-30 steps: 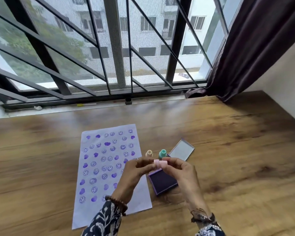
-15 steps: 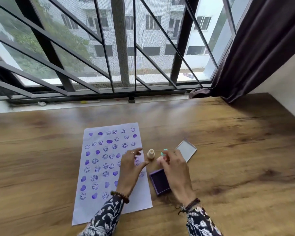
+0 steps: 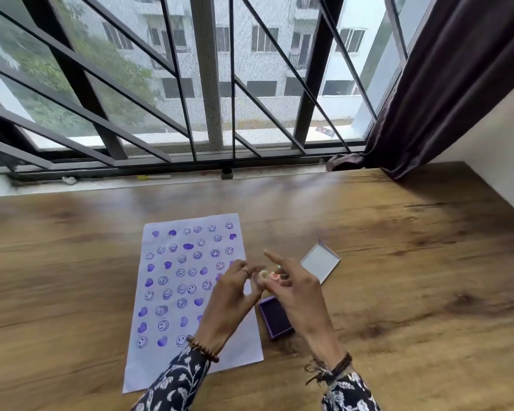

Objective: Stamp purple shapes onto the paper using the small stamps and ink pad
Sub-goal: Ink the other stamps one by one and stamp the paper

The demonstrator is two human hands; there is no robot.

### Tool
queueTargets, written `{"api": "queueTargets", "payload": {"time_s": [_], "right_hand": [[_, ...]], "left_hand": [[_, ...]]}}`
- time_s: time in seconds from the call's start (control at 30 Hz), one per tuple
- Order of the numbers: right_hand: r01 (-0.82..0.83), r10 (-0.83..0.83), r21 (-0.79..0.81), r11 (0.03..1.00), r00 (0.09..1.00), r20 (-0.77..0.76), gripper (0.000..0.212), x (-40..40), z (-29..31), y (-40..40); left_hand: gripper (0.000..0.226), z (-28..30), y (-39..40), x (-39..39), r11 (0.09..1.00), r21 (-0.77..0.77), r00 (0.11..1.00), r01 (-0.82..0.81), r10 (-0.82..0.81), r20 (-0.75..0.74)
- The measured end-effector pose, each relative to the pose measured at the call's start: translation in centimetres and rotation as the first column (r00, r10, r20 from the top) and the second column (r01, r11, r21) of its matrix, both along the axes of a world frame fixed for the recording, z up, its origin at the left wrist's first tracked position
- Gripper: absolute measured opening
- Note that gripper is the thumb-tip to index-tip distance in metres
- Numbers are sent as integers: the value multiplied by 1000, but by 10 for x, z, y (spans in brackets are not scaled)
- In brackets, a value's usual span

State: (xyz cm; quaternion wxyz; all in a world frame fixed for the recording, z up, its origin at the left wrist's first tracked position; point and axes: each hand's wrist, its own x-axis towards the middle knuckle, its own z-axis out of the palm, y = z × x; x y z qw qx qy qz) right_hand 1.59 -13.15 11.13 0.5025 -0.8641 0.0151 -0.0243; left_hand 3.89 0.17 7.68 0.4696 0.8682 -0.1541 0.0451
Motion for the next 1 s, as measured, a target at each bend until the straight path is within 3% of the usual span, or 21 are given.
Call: {"api": "queueTargets", "payload": {"time_s": [0.07, 0.17, 0.27, 0.33, 0.53, 0.63, 0.7, 0.87, 0.93, 1.0], "right_hand": [[-48, 49, 73, 996, 999, -21, 29, -4, 5, 1], [39, -28, 247, 968, 999, -47, 23, -9, 8, -1], [137, -47, 555, 820, 984, -173, 16, -12, 7, -3], [243, -62, 675, 697, 958, -280, 16, -13, 5, 0], [458, -103, 819, 346, 886, -452, 19, -18, 1, 11], [531, -87, 836, 141, 847, -524, 20, -18, -1, 8], [557, -21, 828, 66, 830, -557, 19, -19, -1, 1], [614, 20, 789, 30, 788, -615, 16, -26, -10, -14], [624, -56, 773, 114, 781, -622, 14, -29, -17, -18], [619, -169, 741, 262, 785, -596, 12, -32, -23, -23]], "left_hand": [[36, 7, 1, -7, 999, -34, 999, 1, -2, -34], [49, 15, 2, -14, 972, -213, 987, -100, 69, -148], [53, 19, 0, -18, 895, -398, 959, -199, 95, -265], [53, 18, -3, -21, 865, -449, 954, -224, 101, -281], [59, 20, -5, -21, 917, -385, 989, -105, 55, -137], [71, 15, -1, -18, 968, -243, 998, 61, -59, 17], [75, 5, 4, -14, 981, -177, 997, 82, -79, 24], [72, -26, 12, -6, 999, 35, 1000, 16, -15, -25], [65, -34, 11, -4, 998, 62, 998, 12, -8, -63], [61, -37, 11, -3, 997, 71, 994, 32, -24, -106]]}}
